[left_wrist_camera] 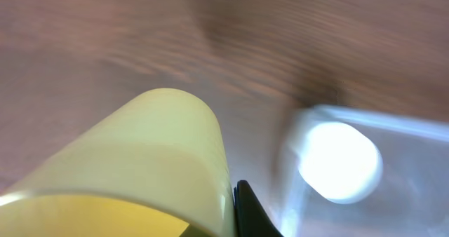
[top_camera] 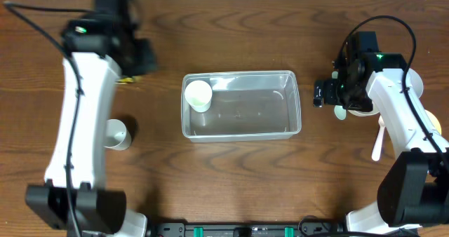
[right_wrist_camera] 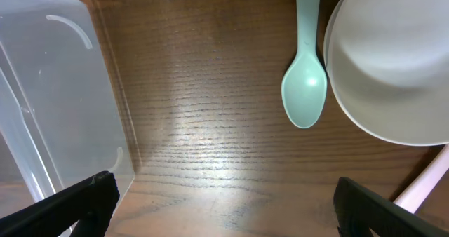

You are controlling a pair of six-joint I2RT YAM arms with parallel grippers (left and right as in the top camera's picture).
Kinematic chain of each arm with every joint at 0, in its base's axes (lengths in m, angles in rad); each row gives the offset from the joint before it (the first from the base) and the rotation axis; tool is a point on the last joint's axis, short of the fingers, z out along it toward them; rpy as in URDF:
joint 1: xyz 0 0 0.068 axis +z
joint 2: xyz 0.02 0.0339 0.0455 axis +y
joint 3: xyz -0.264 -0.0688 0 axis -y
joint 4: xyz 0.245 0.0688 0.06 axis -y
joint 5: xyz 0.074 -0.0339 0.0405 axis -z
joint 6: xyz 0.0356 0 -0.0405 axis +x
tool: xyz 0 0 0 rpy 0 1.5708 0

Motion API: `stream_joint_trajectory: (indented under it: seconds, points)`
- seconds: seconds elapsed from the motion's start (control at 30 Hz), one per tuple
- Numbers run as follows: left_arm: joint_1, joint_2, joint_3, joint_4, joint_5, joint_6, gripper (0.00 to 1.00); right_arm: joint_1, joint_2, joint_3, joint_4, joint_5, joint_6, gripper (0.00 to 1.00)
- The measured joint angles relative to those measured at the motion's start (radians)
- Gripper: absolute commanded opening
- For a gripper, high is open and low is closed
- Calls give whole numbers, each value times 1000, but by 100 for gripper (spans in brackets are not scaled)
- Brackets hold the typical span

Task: Pack container
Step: 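Place the yellow cup in the container beside the white cup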

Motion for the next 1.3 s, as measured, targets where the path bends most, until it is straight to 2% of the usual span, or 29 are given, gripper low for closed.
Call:
stream_joint_trajectory:
  seconds: [0.17,0.37,0.6,0.83,0.97,1.07,1.1,1.3]
  points:
    - [-264,-28,-4,-67,10,0,6,0,0,0,-3,0,0,99]
    - [-416,-2,-124,-45,10,-2,6,0,0,0,-4,0,0,99]
    - [-441,32,-323,85,9,-4,6,0,0,0,-7,0,0,99]
    - [-441,37,-485,288,7,-3,9,0,0,0,-13,0,0,99]
    - [-441,37,-522,313,8,-2,16,0,0,0,-17,0,0,99]
    - [-441,37,-536,311,7,0,35,0,0,0,-18,0,0,99]
    - [-441,37,-537,310,7,-1,38,0,0,0,-18,0,0,99]
    - [-441,37,-537,310,7,-5,38,0,0,0,-19,0,0,99]
